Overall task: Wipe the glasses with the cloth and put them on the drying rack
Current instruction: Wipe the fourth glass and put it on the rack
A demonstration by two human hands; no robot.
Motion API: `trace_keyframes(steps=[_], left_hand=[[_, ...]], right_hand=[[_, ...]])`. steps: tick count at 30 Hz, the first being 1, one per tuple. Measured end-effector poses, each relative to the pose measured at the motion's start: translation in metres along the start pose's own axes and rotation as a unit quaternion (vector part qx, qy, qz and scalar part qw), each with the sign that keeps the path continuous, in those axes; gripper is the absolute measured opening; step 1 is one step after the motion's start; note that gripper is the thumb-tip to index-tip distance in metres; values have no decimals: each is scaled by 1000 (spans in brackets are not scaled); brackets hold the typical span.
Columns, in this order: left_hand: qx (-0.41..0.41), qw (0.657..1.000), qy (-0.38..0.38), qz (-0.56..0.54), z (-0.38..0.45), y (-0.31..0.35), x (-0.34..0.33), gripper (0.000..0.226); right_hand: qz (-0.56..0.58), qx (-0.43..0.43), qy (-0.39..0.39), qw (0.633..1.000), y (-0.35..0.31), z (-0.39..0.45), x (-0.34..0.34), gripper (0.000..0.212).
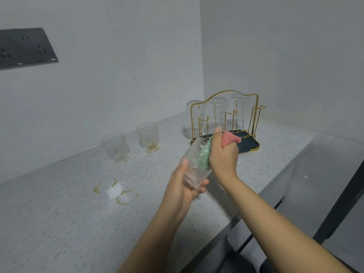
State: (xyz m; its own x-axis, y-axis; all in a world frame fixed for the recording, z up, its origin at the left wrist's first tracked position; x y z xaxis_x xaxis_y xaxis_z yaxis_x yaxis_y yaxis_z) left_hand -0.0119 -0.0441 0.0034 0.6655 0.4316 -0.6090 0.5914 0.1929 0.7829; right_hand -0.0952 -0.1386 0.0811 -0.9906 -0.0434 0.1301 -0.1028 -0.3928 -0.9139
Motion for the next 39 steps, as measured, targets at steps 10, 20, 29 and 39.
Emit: trace_keyframes(steps=[10,20,29,39], left_hand=[[-152,972,25,176,-2,9,0,51],[-20,1000,0,16,-1,2,-12,56],[-62,997,12,51,12,15,-26,73],[-229,896,44,379,42,76,-92,55]], right_hand=[[-22,-77,25,996,7,1,1,57],[23,-101,47,994,11,8,13,54],[49,-68,69,994,9,22,28,45],[57,-158,29,985,19,42,47,41]])
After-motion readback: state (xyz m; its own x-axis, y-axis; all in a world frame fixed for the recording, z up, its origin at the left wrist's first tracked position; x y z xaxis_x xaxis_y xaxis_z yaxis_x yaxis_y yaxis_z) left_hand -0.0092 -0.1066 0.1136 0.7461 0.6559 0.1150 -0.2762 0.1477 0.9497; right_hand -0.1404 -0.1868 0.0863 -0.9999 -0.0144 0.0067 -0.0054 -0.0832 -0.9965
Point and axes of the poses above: each hand's wrist, its own z-axis towards the middle knuckle, its own x-axis out of the back of the hand, y = z × x, the point moved 5 cm from there along z, towards the middle knuckle, and after that the axes turned 9 degrees about -z, right-handed, at the moved point
